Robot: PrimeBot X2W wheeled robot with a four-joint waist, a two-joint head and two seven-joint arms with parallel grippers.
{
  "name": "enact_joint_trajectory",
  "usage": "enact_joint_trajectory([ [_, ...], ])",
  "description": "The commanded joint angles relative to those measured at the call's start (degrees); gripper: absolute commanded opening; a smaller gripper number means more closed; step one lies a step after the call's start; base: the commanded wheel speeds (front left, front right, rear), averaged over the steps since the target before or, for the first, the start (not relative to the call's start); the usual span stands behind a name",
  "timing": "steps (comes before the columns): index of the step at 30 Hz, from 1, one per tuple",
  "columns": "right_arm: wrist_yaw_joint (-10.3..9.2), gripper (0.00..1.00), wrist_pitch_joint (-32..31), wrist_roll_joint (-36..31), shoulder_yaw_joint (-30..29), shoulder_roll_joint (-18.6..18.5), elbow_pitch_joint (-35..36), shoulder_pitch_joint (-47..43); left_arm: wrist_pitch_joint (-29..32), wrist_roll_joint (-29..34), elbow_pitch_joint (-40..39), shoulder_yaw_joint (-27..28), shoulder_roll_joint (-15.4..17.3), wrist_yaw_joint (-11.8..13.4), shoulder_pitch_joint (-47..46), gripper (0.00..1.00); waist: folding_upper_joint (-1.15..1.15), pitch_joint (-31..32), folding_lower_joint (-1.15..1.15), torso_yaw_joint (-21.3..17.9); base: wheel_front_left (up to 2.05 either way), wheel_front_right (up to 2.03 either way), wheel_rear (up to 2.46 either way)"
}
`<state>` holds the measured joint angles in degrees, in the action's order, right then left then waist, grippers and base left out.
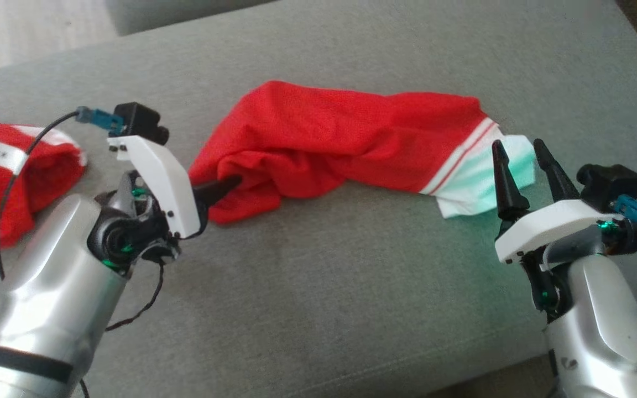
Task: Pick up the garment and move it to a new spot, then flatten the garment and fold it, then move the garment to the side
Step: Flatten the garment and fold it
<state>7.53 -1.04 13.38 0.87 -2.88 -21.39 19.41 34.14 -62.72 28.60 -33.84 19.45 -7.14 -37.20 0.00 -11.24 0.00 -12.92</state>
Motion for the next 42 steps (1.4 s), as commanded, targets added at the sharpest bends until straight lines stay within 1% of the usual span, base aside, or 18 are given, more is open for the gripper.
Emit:
enact_joint_trajectory([
  [1,-0.04,1.00,-0.12,-0.61,1.01,-0.02,1.59,1.42,-0.08,-0.74,-2.75,1.72,2.67,-0.35,-3.00,0.00,0.00,1.66,0.00,2.08,0.00,0.00,0.00],
  [3,-0.04,1.00,-0.87,-0.90,0.96,-0.22,1.64,0.75,1.89,-3.06,-6.61,-0.36,4.43,-0.35,-3.05,0.00,0.00,3.18,0.00,4.51,0.00,0.00,0.00],
  [7,-0.04,1.00,-1.75,-0.89,1.18,-0.41,1.94,-0.13,5.50,-4.92,-12.63,-2.89,8.48,-0.35,-2.68,0.00,0.00,4.85,0.00,7.27,0.00,0.00,0.00],
  [10,-0.04,1.00,-2.29,-0.73,1.10,-0.52,2.22,-0.84,7.22,-4.66,-18.81,-5.01,12.30,-0.35,-1.56,0.00,0.00,5.61,0.00,8.76,0.00,0.00,0.00],
  [14,-0.04,1.00,-3.13,-0.57,0.47,-0.83,2.68,-1.89,10.68,-4.40,-26.16,-9.50,16.87,-0.35,2.53,0.00,0.00,5.92,0.00,10.39,0.00,0.00,0.00],
  [16,-0.04,1.00,-3.46,-0.60,0.07,-0.98,3.06,-2.33,11.64,-4.07,-28.20,-11.18,18.52,-0.35,4.57,0.00,0.00,5.89,0.00,11.00,0.00,0.00,0.00],
  [17,-0.04,1.00,-3.60,-0.65,-0.11,-1.03,3.27,-2.47,11.46,-2.73,-28.41,-11.91,19.30,-0.35,5.19,0.00,0.00,5.83,0.00,11.21,0.00,0.00,0.00],
  [19,-0.04,1.00,-3.92,-0.76,-0.24,-1.05,3.49,-2.60,10.33,-0.52,-27.33,-13.13,19.66,-0.35,6.49,0.00,0.00,5.78,0.00,11.48,0.00,0.00,0.00],
  [20,-0.04,1.00,-4.11,-0.73,-0.10,-1.03,3.53,-2.60,9.35,-0.48,-26.34,-13.32,19.03,-0.35,7.30,0.25,0.00,5.79,0.00,11.56,0.00,0.00,0.00],
  [21,-0.04,1.00,-4.25,-0.67,0.07,-1.02,3.55,-2.59,8.12,-0.93,-25.21,-13.17,18.07,-0.35,8.05,1.00,0.00,5.80,0.00,11.60,0.00,0.00,0.00],
  [23,-0.04,1.00,-4.44,-0.51,0.39,-1.00,3.57,-2.52,5.58,-1.71,-22.87,-12.58,16.36,-0.35,8.91,1.00,0.00,5.79,0.00,11.53,0.00,0.00,0.00],
  [24,-0.04,1.00,-4.44,-0.51,0.39,-1.00,3.57,-2.52,5.58,-1.71,-22.87,-12.58,16.36,-0.35,8.91,1.00,0.00,5.79,0.00,11.53,0.00,0.00,0.00],
  [27,-0.04,1.00,-4.48,-0.24,0.74,-0.98,3.66,-2.53,2.69,-2.94,-20.91,-11.96,15.28,-0.35,9.10,1.00,0.00,5.76,0.00,11.24,0.00,0.00,0.00],
  [29,-0.04,1.00,-4.31,-0.14,0.60,-0.98,3.74,-2.81,0.70,-3.47,-20.81,-11.15,15.65,-0.35,8.69,1.00,0.00,5.75,0.00,10.99,0.00,0.00,0.00],
  [33,-0.04,1.00,-4.10,-0.12,-0.18,-0.98,3.97,-3.54,-2.28,-5.19,-22.77,-8.48,17.61,-0.35,7.27,1.00,0.00,5.63,0.00,10.52,0.00,0.00,0.00],
  [35,-0.04,1.00,-4.12,-0.15,-0.12,-0.94,4.23,-3.57,-4.38,-4.31,-23.07,-6.68,18.66,-0.18,5.70,1.00,0.00,5.15,0.00,10.06,0.00,0.00,0.00],
  [37,-0.04,1.00,-4.02,-0.06,0.27,-0.85,4.49,-3.17,-6.09,-2.42,-22.55,-5.70,19.00,0.39,3.99,1.00,0.00,4.37,0.00,9.28,0.00,0.00,0.00],
  [42,-0.04,1.00,-2.98,0.53,1.65,-0.58,4.86,-1.71,-8.58,1.79,-17.16,-6.07,17.53,0.50,-0.22,1.00,0.00,1.70,0.00,6.51,0.00,0.00,0.00],
])
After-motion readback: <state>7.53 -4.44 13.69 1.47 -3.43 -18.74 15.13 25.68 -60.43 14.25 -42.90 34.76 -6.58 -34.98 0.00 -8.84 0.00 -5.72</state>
